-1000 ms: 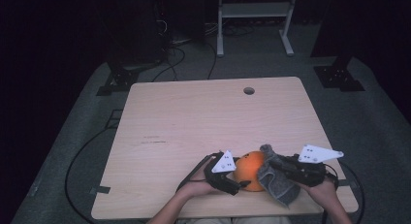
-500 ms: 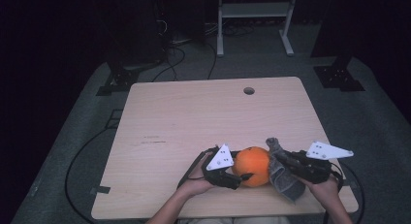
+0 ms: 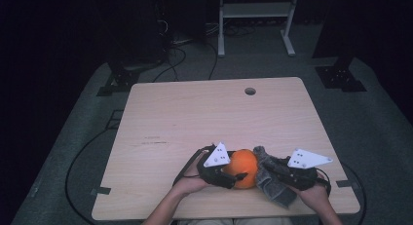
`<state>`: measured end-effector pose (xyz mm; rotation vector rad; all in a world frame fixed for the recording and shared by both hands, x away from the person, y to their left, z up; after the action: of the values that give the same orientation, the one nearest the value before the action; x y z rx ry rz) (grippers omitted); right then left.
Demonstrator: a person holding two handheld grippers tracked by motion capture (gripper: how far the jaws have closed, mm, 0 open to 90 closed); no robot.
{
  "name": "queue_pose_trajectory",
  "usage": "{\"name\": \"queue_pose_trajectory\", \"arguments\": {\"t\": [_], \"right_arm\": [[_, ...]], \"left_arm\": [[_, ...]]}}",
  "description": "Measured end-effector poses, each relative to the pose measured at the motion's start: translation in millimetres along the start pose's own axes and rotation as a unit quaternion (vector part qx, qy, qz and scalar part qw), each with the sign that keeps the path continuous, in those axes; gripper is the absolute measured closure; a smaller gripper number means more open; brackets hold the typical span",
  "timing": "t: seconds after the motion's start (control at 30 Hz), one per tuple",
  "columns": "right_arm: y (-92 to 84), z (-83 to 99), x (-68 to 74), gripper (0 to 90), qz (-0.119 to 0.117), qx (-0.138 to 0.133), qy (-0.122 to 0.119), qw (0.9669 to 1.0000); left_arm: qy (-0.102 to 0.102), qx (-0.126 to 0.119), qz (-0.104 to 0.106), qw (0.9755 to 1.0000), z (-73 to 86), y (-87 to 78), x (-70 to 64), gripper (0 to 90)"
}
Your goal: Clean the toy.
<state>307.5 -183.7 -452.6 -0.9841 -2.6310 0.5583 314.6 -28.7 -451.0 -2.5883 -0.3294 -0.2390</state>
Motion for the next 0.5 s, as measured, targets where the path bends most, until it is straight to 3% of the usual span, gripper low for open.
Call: {"name": "queue_pose_trajectory", "arguments": {"t": [0.07,0.13,0.2,0.23,0.37,0.43,0.5], "right_arm": [[2.4,4.9,-1.5,75.8,-0.002,0.007,0.001,1.0],[3.0,6.6,-2.3,75.7,-0.002,0.007,0.005,1.0],[4.0,9.5,-4.6,75.7,-0.006,0.009,0.011,0.9999],[4.9,11.1,-6.6,75.8,-0.006,0.012,0.013,0.9998],[-0.4,11.6,-15.5,75.8,0.008,0.015,0.019,0.9997],[-10.0,-0.3,-13.6,75.7,0.017,-0.008,0.008,0.9998],[-19.3,-18.5,-2.0,75.8,-0.014,-0.052,0.014,0.9984]], "left_arm": [[-0.003,-0.015,-0.006,0.9999,1.4,-0.1,5.3,17.8],[-0.028,-0.016,-0.005,0.9995,6.1,1.9,10.8,7.6],[-0.04,-0.022,-0.002,0.999,9.3,7.2,10.5,6.5],[-0.036,-0.022,0.002,0.9991,10.2,10.0,8.6,8.0],[-0.037,-0.026,-0.031,0.9985,4.2,11.9,8.1,23.7],[-0.05,-0.028,-0.03,0.9979,-2.5,10.0,8.5,26.8],[-0.049,-0.035,-0.033,0.9976,-9.9,7.2,7.1,28.0]]}}
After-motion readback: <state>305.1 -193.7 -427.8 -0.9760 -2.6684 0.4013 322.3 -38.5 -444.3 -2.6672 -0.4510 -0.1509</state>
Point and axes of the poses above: each handheld gripper's, and its own axes: y roughly forward along the jaws, z roughly out of its underside, x roughly to its left, the point moved 8 cm from there along y, roughly forward along the jaws, and after that the axes turned 12 degrees about y, right-handed, at the moved point
